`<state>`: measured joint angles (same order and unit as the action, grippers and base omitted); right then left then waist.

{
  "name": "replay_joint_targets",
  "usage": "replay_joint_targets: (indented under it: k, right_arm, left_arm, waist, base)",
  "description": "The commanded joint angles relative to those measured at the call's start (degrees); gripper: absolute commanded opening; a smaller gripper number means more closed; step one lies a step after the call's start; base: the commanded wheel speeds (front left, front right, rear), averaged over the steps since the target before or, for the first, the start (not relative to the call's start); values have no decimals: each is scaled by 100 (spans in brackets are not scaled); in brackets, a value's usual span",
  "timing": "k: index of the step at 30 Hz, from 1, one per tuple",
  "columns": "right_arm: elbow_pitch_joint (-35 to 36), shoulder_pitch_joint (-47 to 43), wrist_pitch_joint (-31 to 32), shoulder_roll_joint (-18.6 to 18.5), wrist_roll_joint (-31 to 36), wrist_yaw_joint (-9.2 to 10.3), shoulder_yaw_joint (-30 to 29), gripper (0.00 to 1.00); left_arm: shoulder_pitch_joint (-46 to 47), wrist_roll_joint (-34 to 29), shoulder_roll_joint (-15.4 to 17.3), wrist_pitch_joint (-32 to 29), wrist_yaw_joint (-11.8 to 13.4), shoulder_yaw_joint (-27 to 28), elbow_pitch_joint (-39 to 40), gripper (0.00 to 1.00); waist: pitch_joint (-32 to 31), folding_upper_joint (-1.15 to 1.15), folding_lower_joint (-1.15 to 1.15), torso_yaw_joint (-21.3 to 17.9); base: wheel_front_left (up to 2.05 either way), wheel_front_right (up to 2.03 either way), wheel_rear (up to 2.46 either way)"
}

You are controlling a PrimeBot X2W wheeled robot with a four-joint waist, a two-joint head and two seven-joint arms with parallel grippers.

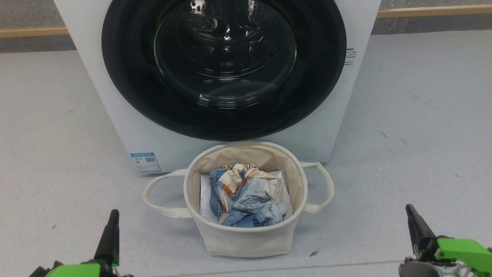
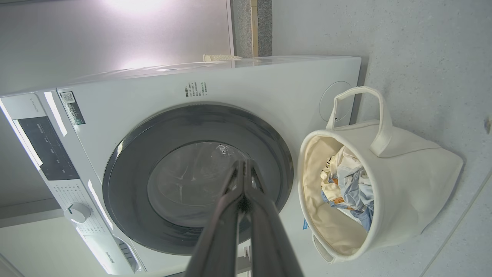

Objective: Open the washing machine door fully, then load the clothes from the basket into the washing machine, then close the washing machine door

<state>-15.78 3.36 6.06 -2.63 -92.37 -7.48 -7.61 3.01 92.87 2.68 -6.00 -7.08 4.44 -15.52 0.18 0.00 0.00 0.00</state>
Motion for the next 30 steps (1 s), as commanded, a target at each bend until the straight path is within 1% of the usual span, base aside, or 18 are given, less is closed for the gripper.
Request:
replay_joint_targets:
  k: [1, 30]
  right_arm:
    - [176, 282, 43, -29, 21, -1, 109, 0]
    - [176, 282, 45, -27, 23, -1, 106, 0]
  left_arm:
    - [316, -60, 33, -38, -41, 195, 149, 0]
    - [317, -66, 29, -44, -41, 202, 148, 0]
  waist:
    - [0, 0, 0, 0]
    - [0, 0, 0, 0]
  base:
    - [0, 0, 0]
    - [0, 0, 0]
